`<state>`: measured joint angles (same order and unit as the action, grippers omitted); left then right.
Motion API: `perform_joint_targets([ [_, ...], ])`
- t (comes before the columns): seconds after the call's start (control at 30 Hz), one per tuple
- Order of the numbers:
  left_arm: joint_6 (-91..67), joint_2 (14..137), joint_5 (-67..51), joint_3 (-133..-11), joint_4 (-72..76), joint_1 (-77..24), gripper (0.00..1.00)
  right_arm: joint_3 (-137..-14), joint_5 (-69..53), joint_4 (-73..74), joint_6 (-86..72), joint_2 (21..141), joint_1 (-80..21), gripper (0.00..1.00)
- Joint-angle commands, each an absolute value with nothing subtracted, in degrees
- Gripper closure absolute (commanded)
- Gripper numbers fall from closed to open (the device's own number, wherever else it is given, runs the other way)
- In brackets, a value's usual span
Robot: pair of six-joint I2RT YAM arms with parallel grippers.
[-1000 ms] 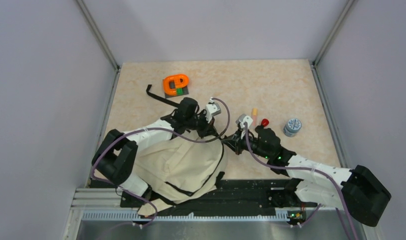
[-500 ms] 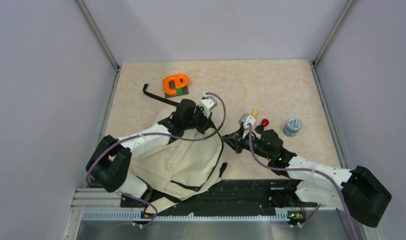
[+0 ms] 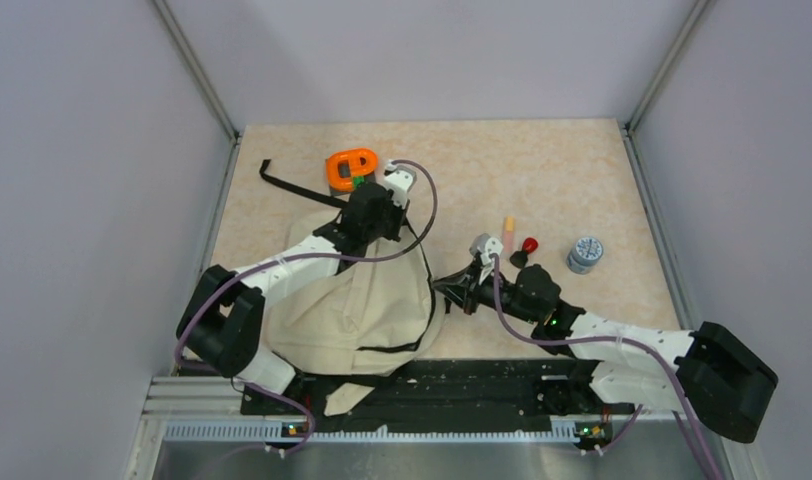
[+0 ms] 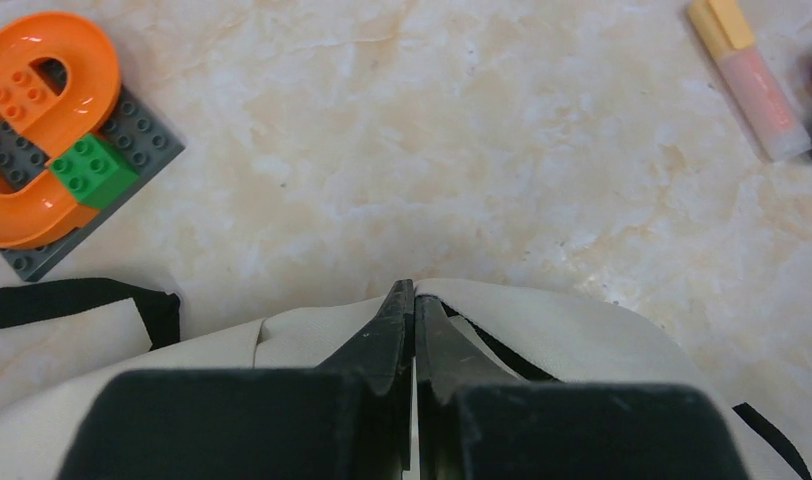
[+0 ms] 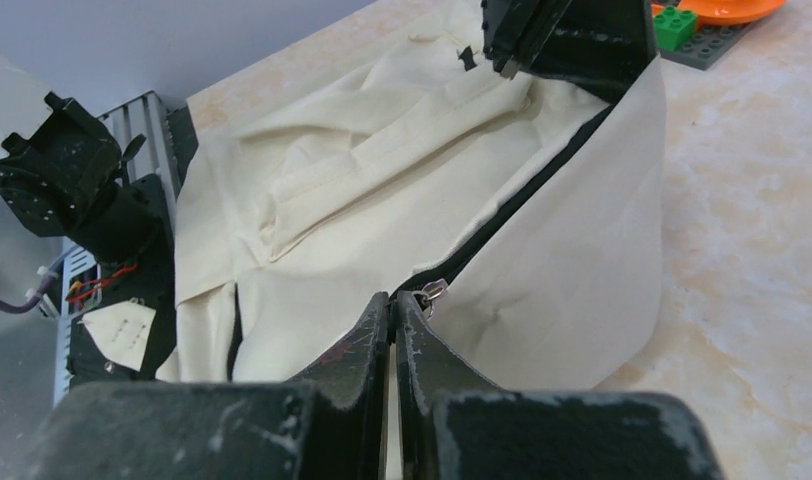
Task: Pack the student bag
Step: Zip the student bag at the center of the board.
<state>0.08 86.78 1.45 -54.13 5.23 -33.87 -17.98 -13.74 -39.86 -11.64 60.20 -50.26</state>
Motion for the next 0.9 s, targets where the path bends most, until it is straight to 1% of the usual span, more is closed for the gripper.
perform_joint_targets([
  [0.0, -1.4, 85.7, 10.3, -57.4, 12.9, -31.9, 1.0, -17.1, -18.3, -45.6, -14.5, 60.9, -52.7, 1.0],
  [0.13, -2.9, 82.7, 11.3, -56.3, 9.8, -31.9, 0.99, -16.6, -16.6, -45.5, -14.2, 60.7, -52.6, 1.0],
  [0.17, -3.4, 81.5, 10.5, -55.8, 9.0, -31.9, 0.93, -16.5, -16.5, -45.5, -14.2, 60.6, -52.7, 1.0],
  [0.2, -3.7, 80.2, 9.1, -54.9, 8.3, -31.8, 0.85, -16.4, -16.4, -45.5, -13.9, 60.6, -52.7, 1.0],
  [0.27, -5.2, 77.2, 6.1, -53.3, 7.2, -32.0, 0.65, -16.4, -16.2, -45.5, -13.5, 60.6, -52.7, 1.0],
  [0.3, -7.1, 75.7, 5.4, -52.6, 6.3, -32.1, 0.58, -16.5, -16.1, -45.3, -13.4, 60.7, -52.7, 1.0],
  [0.4, -13.9, 71.5, 4.0, -50.2, 4.2, -32.5, 0.47, -16.5, -15.9, -45.3, -13.0, 60.8, -52.7, 1.0],
  [0.47, -18.8, 69.3, 1.6, -48.1, 4.1, -32.9, 0.42, -16.5, -15.9, -45.3, -12.8, 61.0, -52.7, 1.0],
  [0.63, -27.9, 67.2, -6.1, -43.9, 6.2, -34.9, 0.37, -16.9, -16.2, -44.8, -12.7, 61.6, -52.7, 1.0],
  [0.87, -33.1, 72.0, -11.6, -43.2, 8.8, -39.4, 0.34, -16.8, -16.1, -44.6, -12.8, 61.4, -52.7, 1.0],
])
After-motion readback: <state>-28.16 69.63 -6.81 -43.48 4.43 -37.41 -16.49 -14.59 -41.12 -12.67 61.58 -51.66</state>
